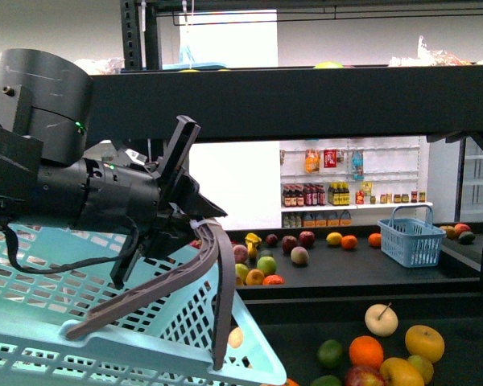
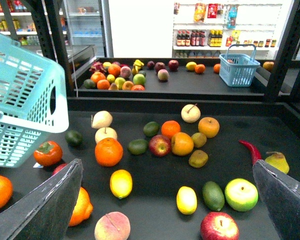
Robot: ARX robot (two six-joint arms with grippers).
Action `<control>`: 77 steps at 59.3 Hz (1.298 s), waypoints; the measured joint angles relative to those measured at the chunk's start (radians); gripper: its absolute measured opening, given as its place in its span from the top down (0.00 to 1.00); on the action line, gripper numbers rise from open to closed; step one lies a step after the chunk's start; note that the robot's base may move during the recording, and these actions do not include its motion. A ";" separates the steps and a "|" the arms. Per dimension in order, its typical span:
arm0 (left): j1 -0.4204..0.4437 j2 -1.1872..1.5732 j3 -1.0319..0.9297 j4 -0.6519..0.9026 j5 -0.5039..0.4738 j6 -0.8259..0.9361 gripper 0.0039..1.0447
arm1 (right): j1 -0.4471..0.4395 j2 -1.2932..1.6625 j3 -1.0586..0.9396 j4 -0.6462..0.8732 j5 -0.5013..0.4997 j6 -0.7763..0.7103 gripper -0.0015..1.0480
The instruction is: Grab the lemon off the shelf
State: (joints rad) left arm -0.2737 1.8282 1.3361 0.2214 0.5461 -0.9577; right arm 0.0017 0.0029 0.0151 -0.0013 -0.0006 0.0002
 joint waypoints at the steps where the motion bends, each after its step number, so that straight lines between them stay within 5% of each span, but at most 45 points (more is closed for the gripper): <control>1: -0.002 0.003 0.001 0.002 0.000 -0.001 0.90 | 0.000 0.000 0.000 0.000 0.000 0.000 0.02; 36: -0.078 0.064 0.075 0.021 -0.029 -0.018 0.90 | 0.000 0.000 0.000 0.000 0.000 0.000 0.02; 42: -0.086 0.071 0.075 0.021 -0.026 -0.019 0.90 | 0.050 0.105 0.046 -0.121 0.243 0.040 0.02; 44: -0.087 0.071 0.075 0.021 -0.026 -0.021 0.90 | 0.039 0.152 0.054 -0.118 0.244 0.051 0.02; 60: -0.087 0.071 0.075 0.021 -0.034 -0.020 0.90 | -0.294 1.028 0.335 0.343 -0.106 0.014 0.02; 67: -0.087 0.071 0.075 0.021 -0.033 -0.019 0.90 | -0.323 1.437 0.525 0.497 -0.144 -0.057 0.02; 77: -0.088 0.072 0.076 0.021 -0.030 -0.020 0.90 | -0.304 1.883 0.800 0.465 -0.176 -0.170 0.02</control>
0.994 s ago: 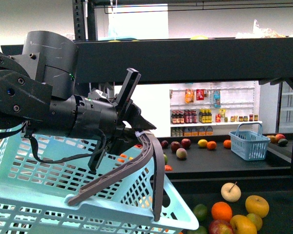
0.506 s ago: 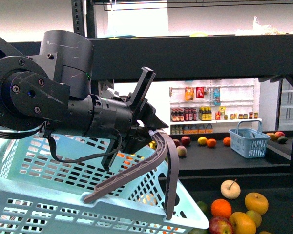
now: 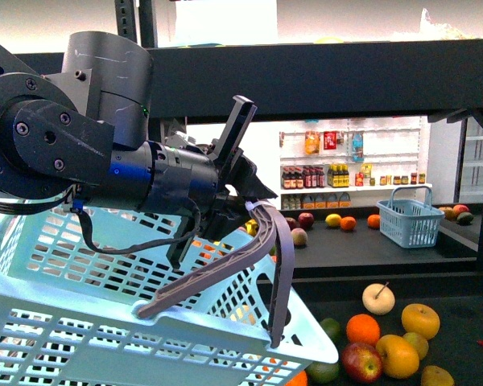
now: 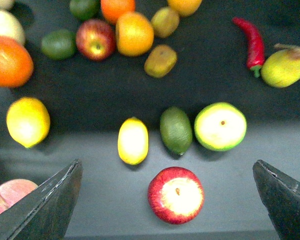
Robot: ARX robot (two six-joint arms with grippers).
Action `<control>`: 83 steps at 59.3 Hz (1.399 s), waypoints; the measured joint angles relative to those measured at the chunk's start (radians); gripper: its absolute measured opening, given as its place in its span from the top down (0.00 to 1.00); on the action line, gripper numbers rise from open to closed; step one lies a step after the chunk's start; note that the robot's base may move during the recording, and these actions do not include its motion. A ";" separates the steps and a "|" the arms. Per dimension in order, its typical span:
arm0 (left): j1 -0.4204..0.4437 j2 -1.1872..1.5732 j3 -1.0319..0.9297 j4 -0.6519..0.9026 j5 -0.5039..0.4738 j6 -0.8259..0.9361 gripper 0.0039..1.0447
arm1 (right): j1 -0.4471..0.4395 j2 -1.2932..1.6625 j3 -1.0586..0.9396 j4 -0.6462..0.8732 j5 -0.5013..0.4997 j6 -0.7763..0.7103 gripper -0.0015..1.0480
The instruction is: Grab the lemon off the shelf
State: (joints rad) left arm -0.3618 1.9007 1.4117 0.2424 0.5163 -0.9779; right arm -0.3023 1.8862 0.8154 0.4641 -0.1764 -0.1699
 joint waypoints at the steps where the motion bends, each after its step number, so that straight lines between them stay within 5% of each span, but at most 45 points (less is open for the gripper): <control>1: 0.000 0.000 0.000 0.000 0.000 0.000 0.90 | 0.002 0.021 0.017 -0.009 -0.002 -0.007 0.02; 29: 0.000 0.000 0.000 0.000 0.000 0.000 0.90 | 0.109 0.548 0.533 -0.201 0.049 -0.134 0.02; 83: 0.000 0.000 0.000 0.000 0.000 0.001 0.90 | 0.129 0.838 0.796 -0.295 0.080 -0.110 0.02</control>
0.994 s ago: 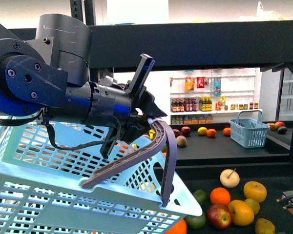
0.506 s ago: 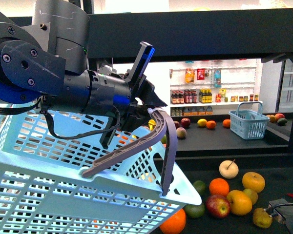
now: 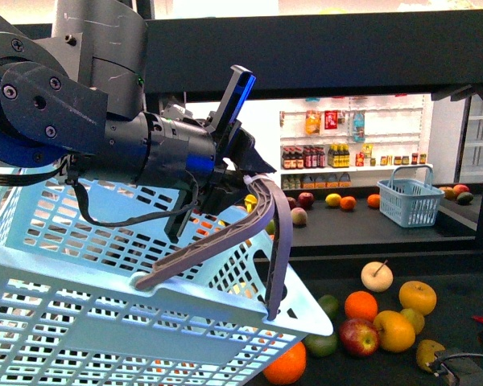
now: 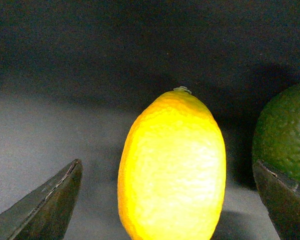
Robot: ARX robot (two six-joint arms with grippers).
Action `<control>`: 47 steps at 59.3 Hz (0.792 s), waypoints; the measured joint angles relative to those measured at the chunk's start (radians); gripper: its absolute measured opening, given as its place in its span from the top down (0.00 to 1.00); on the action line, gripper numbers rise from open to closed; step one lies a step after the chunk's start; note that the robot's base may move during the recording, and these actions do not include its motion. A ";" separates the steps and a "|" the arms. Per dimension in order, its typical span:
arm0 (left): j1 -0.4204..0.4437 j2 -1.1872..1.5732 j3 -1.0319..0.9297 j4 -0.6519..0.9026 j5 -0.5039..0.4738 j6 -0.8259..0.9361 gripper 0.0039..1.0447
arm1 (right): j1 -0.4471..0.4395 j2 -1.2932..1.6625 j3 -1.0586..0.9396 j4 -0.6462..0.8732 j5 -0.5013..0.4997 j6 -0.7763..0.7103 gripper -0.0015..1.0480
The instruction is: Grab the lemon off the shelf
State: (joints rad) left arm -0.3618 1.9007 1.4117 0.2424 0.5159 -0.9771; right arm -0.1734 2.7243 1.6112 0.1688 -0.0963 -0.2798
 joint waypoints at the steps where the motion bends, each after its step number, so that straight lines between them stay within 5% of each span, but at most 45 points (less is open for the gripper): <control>1: 0.000 0.000 0.000 0.000 0.000 0.000 0.90 | 0.000 0.003 0.003 -0.002 0.000 0.000 0.02; 14: 0.000 0.000 0.000 0.000 0.000 0.000 0.90 | 0.002 0.046 0.064 -0.023 0.007 0.007 0.03; 29: 0.000 0.000 0.000 0.000 0.000 0.000 0.90 | 0.003 0.074 0.089 -0.043 0.011 0.009 0.44; 47: 0.000 0.000 0.000 0.000 0.000 0.000 0.90 | -0.001 0.009 0.010 0.019 -0.009 0.025 0.53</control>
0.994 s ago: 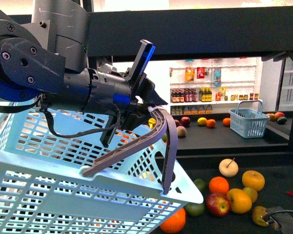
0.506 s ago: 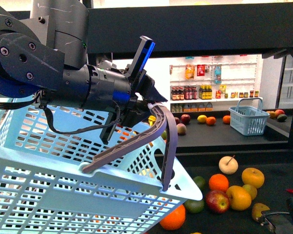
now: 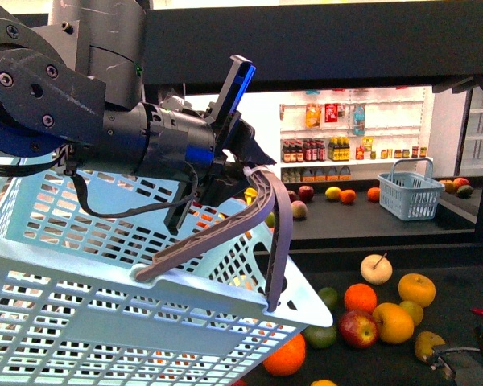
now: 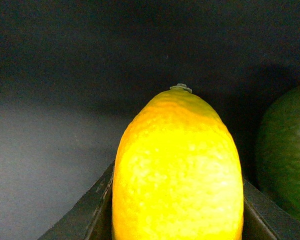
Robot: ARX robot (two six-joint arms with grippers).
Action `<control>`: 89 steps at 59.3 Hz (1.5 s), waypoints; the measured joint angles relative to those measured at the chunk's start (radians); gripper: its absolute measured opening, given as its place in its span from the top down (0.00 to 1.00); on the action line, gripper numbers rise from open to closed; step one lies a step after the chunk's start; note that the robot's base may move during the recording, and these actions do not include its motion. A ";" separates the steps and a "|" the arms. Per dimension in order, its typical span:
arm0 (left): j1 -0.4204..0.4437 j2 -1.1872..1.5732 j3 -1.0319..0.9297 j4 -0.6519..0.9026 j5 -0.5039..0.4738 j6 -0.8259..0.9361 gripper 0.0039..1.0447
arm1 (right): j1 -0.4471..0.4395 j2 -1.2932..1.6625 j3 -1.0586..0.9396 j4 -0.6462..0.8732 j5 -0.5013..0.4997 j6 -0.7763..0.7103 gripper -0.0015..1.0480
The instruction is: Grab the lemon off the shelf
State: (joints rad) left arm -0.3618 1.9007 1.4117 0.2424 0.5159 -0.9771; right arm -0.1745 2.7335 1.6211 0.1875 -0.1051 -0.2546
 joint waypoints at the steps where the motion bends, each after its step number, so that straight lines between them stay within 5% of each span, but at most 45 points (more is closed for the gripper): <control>1: 0.000 0.000 0.000 0.000 0.000 0.000 0.90 | -0.001 -0.016 -0.016 0.013 -0.004 0.001 0.53; 14: 0.000 0.000 0.000 0.000 0.000 0.000 0.90 | -0.025 -0.272 -0.169 0.088 -0.111 0.027 0.53; 31: 0.000 0.000 0.000 0.000 0.000 0.000 0.90 | 0.035 -0.669 -0.229 -0.007 -0.385 0.275 0.53; 54: 0.000 0.000 0.000 0.000 0.000 0.000 0.90 | 0.320 -0.748 -0.342 0.026 -0.369 0.481 0.53; 69: 0.001 0.000 0.000 0.000 -0.002 0.001 0.90 | 0.381 -0.748 -0.366 0.040 -0.342 0.503 0.52; 83: 0.002 0.000 0.000 0.000 -0.003 0.001 0.90 | 0.376 -0.755 -0.366 0.069 -0.351 0.520 0.11; 89: 0.002 0.000 0.000 0.000 0.000 0.001 0.90 | 0.364 -0.763 -0.366 0.071 -0.351 0.531 0.01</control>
State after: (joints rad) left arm -0.3599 1.9007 1.4117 0.2424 0.5156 -0.9760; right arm 0.1898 1.9705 1.2552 0.2584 -0.4564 0.2764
